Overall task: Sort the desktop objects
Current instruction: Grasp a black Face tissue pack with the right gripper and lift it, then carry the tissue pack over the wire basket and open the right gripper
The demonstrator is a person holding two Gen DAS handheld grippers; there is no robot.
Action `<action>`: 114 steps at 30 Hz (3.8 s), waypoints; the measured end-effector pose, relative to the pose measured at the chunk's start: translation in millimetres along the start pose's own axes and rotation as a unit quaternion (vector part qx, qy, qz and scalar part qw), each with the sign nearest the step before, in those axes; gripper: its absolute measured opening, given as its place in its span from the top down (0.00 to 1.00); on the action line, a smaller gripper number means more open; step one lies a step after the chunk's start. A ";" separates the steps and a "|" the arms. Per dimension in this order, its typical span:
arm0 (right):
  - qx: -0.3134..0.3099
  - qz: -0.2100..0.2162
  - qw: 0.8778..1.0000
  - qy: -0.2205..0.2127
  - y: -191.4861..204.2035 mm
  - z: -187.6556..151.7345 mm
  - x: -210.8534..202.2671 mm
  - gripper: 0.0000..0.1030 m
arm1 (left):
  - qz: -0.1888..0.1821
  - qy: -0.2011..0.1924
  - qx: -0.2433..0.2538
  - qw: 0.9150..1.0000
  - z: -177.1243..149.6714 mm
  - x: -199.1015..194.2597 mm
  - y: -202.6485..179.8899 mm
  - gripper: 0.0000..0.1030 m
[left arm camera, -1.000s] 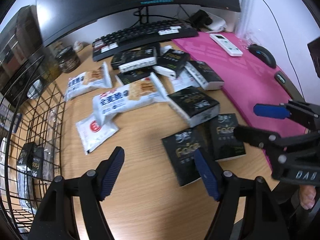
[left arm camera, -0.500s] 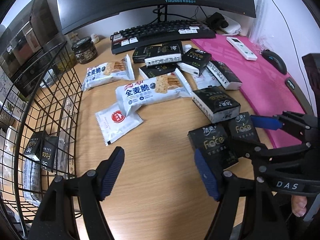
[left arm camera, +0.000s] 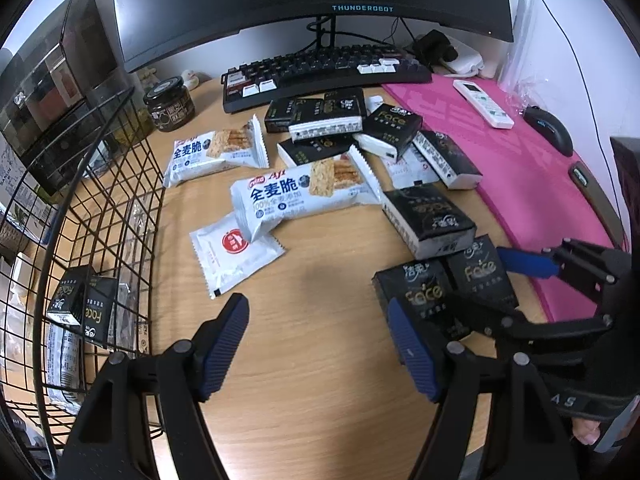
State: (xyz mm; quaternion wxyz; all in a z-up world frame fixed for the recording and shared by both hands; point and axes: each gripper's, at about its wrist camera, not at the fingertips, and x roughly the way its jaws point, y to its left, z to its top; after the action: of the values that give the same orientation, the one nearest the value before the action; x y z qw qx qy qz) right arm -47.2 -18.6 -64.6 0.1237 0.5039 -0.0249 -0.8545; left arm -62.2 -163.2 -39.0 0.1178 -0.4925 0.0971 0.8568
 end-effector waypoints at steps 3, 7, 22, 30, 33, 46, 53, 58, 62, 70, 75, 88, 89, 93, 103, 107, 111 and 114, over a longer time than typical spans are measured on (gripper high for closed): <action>0.007 -0.009 1.000 0.001 -6.9 -1.7 -3.7 0.41 | -0.002 -0.001 0.006 1.000 2.4 0.2 -5.3 0.26; 0.022 -0.008 1.000 0.004 -17.6 -4.6 -2.7 0.41 | -0.005 -0.002 0.012 1.000 4.5 0.7 -11.2 0.26; 0.022 -0.054 0.998 -0.009 -25.6 -2.0 -14.9 0.54 | -0.024 0.008 0.029 0.999 2.4 8.7 -28.8 0.26; 0.036 -0.053 0.998 -0.007 -36.4 -7.3 -16.5 0.54 | -0.035 0.017 0.047 0.998 3.1 16.4 -47.5 0.26; 0.043 -0.054 0.998 -0.009 -42.1 -9.5 -18.8 0.54 | -0.038 0.020 0.053 0.998 3.9 20.3 -53.4 0.26; 0.065 -0.056 0.996 -0.013 -58.2 -15.6 -25.8 0.54 | -0.030 0.038 0.067 0.997 4.4 32.9 -66.7 0.27; 0.062 -0.052 0.997 -0.013 -54.8 -14.2 -25.2 0.54 | -0.033 0.046 0.069 0.996 1.1 33.2 -63.4 0.48; 0.056 -0.048 0.997 -0.014 -47.2 -10.4 -23.2 0.54 | -0.027 0.047 0.068 0.996 -1.4 30.8 -58.7 0.49; 0.047 -0.041 0.998 -0.015 -38.0 -6.7 -22.2 0.54 | -0.024 0.035 0.059 0.997 -1.4 20.1 -49.3 0.49; 0.011 -0.012 0.999 -0.034 1.1 11.1 -35.1 0.54 | -0.007 -0.031 0.018 0.999 3.7 -35.7 -13.0 0.49; -0.030 0.024 0.998 -0.057 49.3 29.2 -48.8 0.54 | 0.023 -0.071 -0.034 0.997 4.2 -75.5 37.2 0.49; -0.166 0.109 0.977 -0.074 221.6 72.8 -43.3 0.54 | 0.100 -0.080 -0.177 0.976 -26.2 -103.6 181.1 0.49; -0.170 0.108 0.977 -0.074 228.5 72.8 -41.5 0.54 | 0.101 -0.079 -0.181 0.975 -28.0 -103.4 185.7 0.49; -0.178 0.111 0.976 -0.067 244.4 74.0 -33.2 0.54 | 0.102 -0.074 -0.196 0.972 -36.3 -102.2 201.8 0.49; -0.179 0.106 0.975 -0.072 246.2 81.5 -24.5 0.52 | 0.103 -0.061 -0.205 0.971 -42.3 -94.9 206.6 0.42; -0.156 0.125 0.977 -0.070 232.6 83.5 -24.8 0.42 | 0.098 -0.069 -0.209 0.970 -42.7 -99.8 206.7 0.36; -0.150 0.128 0.978 -0.072 226.0 83.9 -27.4 0.41 | 0.100 -0.077 -0.211 0.969 -42.2 -106.2 205.6 0.36; -0.146 0.126 0.978 -0.076 218.9 82.6 -32.0 0.41 | 0.094 -0.084 -0.208 0.970 -39.9 -109.6 201.1 0.36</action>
State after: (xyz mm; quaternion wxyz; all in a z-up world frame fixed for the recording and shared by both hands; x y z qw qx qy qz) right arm -63.3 -229.7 39.9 0.3006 0.4070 0.0269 -0.8622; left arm -35.8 -377.9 46.3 -0.0603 -0.4208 -0.0481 0.9039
